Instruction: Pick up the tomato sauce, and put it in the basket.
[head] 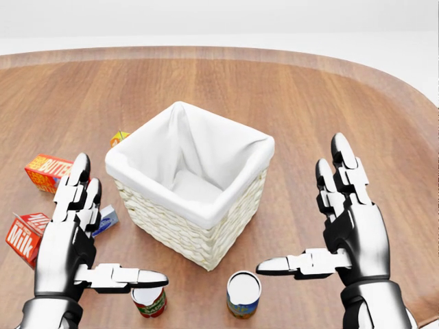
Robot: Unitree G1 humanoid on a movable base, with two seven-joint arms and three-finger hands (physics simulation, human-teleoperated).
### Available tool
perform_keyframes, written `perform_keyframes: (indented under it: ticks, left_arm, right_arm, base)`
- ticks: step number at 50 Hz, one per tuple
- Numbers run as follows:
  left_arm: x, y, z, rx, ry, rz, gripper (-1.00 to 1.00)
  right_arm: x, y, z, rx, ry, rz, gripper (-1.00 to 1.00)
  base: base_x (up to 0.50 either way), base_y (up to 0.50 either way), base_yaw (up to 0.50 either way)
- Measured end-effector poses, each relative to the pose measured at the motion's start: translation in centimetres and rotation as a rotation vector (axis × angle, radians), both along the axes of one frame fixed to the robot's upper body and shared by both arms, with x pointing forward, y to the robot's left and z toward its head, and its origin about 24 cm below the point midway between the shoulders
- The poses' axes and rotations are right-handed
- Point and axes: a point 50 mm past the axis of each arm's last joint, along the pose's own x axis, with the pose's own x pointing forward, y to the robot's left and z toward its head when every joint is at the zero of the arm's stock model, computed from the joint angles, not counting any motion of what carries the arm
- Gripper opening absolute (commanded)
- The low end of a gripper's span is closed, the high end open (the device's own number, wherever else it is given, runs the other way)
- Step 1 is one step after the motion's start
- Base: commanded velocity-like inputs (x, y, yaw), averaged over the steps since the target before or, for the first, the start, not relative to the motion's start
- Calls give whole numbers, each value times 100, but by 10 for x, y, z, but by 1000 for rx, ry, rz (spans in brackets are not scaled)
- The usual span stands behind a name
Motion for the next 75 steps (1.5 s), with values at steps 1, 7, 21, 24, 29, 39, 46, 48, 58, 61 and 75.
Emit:
perform_keyframes:
  ticks: [1, 7, 21, 24, 29, 39, 46, 48, 58, 61, 75]
  left_arm:
    - [0, 0, 0, -1, 0, -1, 100]
    - [0, 0, 0, 0, 0, 0, 100]
    - [-2, 1, -1, 2, 6, 4, 100]
    - [0, 0, 1, 2, -4, 1, 100]
    - [-1, 0, 0, 3, -2, 1, 100]
    - [-1, 0, 0, 12, -1, 3, 100]
    - [-1, 2, 2, 29, -6, 9, 100]
    - [-1, 2, 2, 36, -7, 11, 100]
    - [0, 3, 1, 82, 0, 22, 100]
    - [-1, 4, 1, 96, 1, 24, 100]
    - [-1, 6, 0, 152, 9, 29, 100]
  right_arm:
    - [0, 0, 0, -1, 1, -2, 100]
    - [0, 0, -2, -3, 9, -4, 100]
    - [-3, 1, -3, 3, 11, 10, 100]
    - [-1, 1, -1, 6, 3, 12, 100]
    - [0, 1, -2, 6, 8, 9, 100]
    - [0, 1, -2, 4, 10, 3, 100]
    - [1, 0, -2, 4, 9, 0, 100]
    - [1, 0, -2, 3, 10, -1, 100]
    - [1, 0, -4, 2, 20, -2, 100]
    - [2, 0, -5, 2, 24, -2, 100]
    - [2, 0, -5, 2, 24, -6, 100]
  base:
    - [0, 0, 0]
    - [0, 0, 0]
    - [21, 0, 0]
    - [0, 0, 0]
    - [0, 0, 0]
    - [0, 0, 0]
    - [0, 0, 0]
    - [0, 0, 0]
    - [0, 0, 0]
    - [0, 0, 0]
    - [0, 0, 0]
